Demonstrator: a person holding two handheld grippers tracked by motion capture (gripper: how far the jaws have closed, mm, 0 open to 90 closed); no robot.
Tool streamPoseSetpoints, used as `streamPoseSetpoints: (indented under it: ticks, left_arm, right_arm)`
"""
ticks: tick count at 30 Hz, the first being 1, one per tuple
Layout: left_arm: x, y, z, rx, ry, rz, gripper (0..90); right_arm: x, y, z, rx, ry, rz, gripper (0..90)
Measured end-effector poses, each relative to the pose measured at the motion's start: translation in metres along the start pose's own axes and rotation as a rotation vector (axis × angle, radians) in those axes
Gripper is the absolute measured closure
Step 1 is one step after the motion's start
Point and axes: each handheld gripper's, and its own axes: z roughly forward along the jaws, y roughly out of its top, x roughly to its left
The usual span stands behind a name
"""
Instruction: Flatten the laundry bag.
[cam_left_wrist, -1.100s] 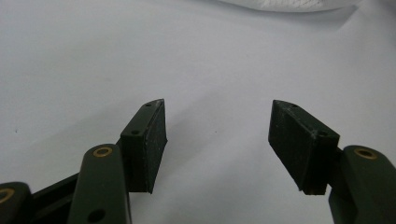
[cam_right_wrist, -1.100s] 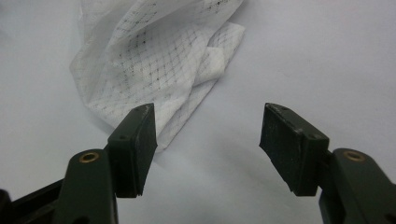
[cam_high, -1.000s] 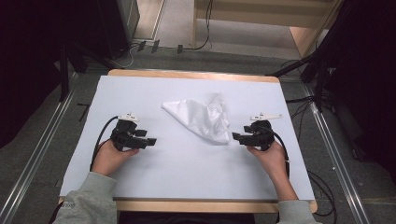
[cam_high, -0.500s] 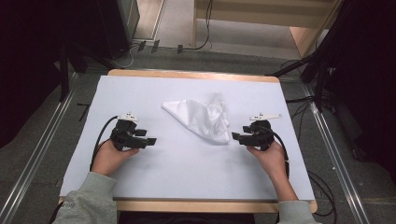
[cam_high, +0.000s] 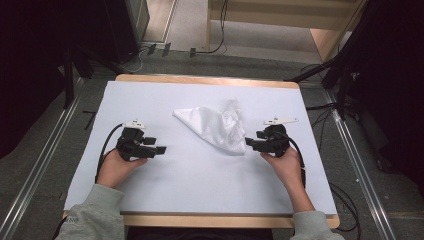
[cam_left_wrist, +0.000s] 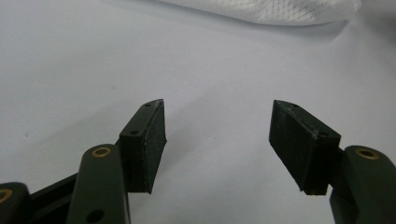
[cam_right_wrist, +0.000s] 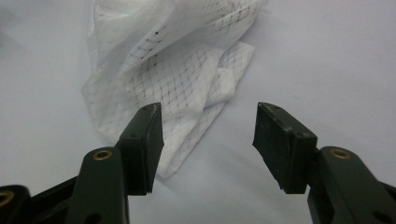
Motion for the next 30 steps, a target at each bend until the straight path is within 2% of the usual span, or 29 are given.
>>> streamPoseSetpoints:
  ticks: [8,16,20,25,30]
  left_arm:
    - [-0.001,0.000,0.000,0.000,-0.011,-0.001,37.1]
    - [-0.001,-0.005,-0.005,0.003,0.006,-0.008,37.1]
    - [-0.001,-0.007,-0.008,-0.005,0.010,-0.013,37.1]
    - [-0.001,-0.011,-0.012,-0.006,0.017,-0.017,37.1]
    - [-0.001,-0.017,-0.018,-0.014,0.026,-0.029,37.1]
  right_arm:
    - [-0.004,0.010,0.003,-0.009,0.008,0.017,46.3]
    - [-0.003,0.018,0.006,0.008,0.014,0.024,46.5]
    - [0.001,0.024,0.006,0.017,-0.004,0.000,46.6]
    - [0.004,0.039,0.006,-0.001,0.012,-0.008,46.1]
    - [0.008,0.056,0.014,-0.013,0.032,-0.020,45.3]
